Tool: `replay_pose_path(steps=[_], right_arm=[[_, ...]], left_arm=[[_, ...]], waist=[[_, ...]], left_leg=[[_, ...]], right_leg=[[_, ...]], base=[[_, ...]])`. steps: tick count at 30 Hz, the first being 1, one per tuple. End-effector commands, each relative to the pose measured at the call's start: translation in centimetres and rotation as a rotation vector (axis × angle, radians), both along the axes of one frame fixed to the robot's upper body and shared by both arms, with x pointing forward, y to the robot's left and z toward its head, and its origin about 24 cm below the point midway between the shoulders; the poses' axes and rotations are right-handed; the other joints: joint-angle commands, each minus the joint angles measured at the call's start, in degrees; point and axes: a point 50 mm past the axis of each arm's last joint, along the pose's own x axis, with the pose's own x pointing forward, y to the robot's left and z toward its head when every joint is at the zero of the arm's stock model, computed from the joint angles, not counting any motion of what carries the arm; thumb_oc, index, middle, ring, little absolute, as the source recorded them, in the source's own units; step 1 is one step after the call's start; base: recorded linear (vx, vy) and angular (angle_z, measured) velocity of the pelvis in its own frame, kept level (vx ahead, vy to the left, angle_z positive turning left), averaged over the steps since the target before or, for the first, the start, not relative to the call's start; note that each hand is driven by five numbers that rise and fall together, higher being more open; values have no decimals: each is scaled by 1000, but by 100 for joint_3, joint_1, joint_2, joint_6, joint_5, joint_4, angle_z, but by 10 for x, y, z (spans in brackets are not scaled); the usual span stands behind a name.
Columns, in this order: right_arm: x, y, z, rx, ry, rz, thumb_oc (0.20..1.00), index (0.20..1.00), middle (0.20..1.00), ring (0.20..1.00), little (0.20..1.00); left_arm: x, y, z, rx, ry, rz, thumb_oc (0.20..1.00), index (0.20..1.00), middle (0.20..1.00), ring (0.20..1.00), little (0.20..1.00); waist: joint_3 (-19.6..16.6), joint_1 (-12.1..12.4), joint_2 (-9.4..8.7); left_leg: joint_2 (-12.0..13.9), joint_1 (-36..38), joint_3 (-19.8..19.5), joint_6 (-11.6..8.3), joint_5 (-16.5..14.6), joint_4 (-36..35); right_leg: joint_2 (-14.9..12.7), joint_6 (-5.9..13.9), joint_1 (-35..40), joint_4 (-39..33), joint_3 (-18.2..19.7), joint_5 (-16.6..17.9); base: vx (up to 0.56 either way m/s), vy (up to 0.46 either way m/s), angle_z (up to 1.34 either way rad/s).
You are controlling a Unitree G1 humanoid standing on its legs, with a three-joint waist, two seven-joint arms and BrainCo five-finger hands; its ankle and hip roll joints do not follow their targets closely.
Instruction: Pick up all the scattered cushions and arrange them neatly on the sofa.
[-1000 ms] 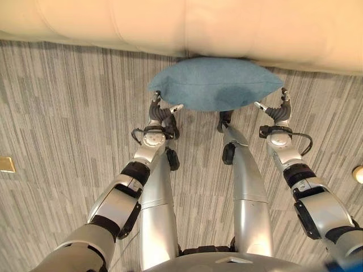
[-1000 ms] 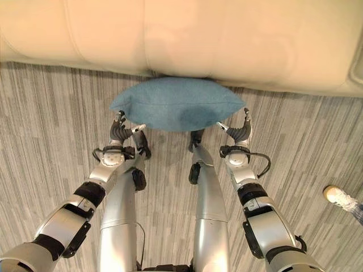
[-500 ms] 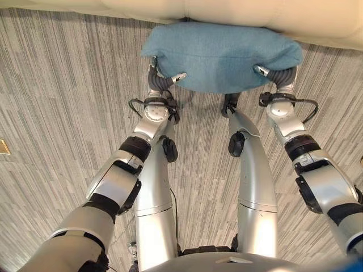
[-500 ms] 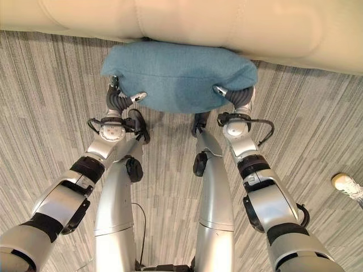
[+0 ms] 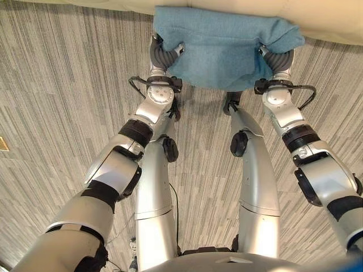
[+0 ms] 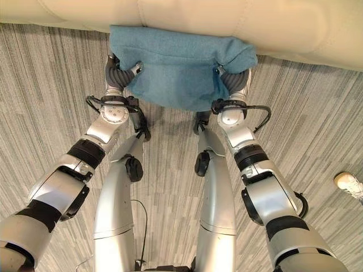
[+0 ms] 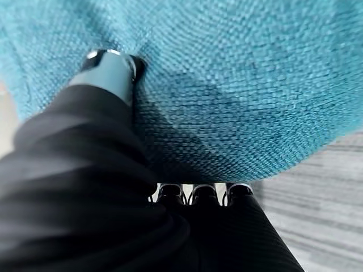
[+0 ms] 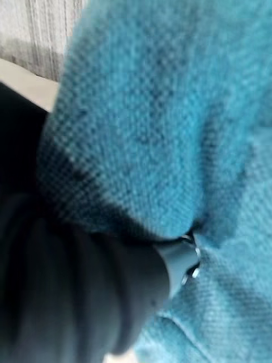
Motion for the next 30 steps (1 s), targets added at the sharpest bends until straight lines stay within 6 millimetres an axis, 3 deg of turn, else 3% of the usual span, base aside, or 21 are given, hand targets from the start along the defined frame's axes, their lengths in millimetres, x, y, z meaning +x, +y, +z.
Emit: replay_pose_path(steps=[1,5,6,8,15,19,25,30], right_arm=[[-15,34,-9,-41,-96,137,200,200,200,200,200],[-27,26,-25,8,-105,143,200,200,200,200,200],[-38,22,-33,45,-129,157,200,200,200,200,200],[-41,18,-37,55,-129,155,200,200,200,200,200],[-78,9,-93,101,-7,198,200,200,200,200,200],[-96,1,-117,106,64,206,200,200,200,200,200],[-115,-13,-133,49,122,181,200,200,200,200,200],[-128,-17,-142,65,159,176,200,200,200,200,200]], left_arm=[[-15,-18,-17,-143,-64,-92,200,200,200,200,200],[-28,-17,-36,-196,-53,-127,200,200,200,200,200],[-37,-19,-46,-191,-51,-156,200,200,200,200,200],[-40,-18,-48,-196,-55,-160,200,200,200,200,200],[-74,-22,-94,-235,33,-255,200,200,200,200,200],[-91,-11,-121,-219,101,-251,200,200,200,200,200],[-116,8,-148,-220,184,-208,200,200,200,200,200],[-132,13,-163,-218,241,-198,200,200,200,200,200]], waist=[[-1190,-101,245],[-1306,-83,220],[-1409,-103,192],[-1465,-103,177],[-1752,-51,71],[-1779,-37,-13],[-1873,-42,-123],[-2058,-47,-98]], left_leg=[[-76,174,-778,-236,-4,-618],[-81,850,-817,-323,114,-1150],[-90,1271,-845,-396,173,-1486],[-92,1427,-875,-423,184,-1596],[-207,3159,-861,-513,404,-2342],[-269,4529,-781,-523,359,-2747],[-336,6226,-521,-406,102,-3089],[-473,7149,-327,-254,-97,-3311]], right_leg=[[305,772,480,-69,72,-268],[311,768,1075,-366,-54,-287],[292,769,1461,-616,-153,-283],[282,769,1617,-702,-180,-291],[202,719,3301,-1615,-500,-102],[235,767,4687,-2186,-595,-57],[290,888,6443,-2776,-505,-72],[275,1021,7195,-2861,-354,-92]], base=[[-13,-15,6],[4,-15,3],[13,-36,9],[49,-43,11],[8,3,7],[88,52,0],[133,83,-3],[164,179,-30]])
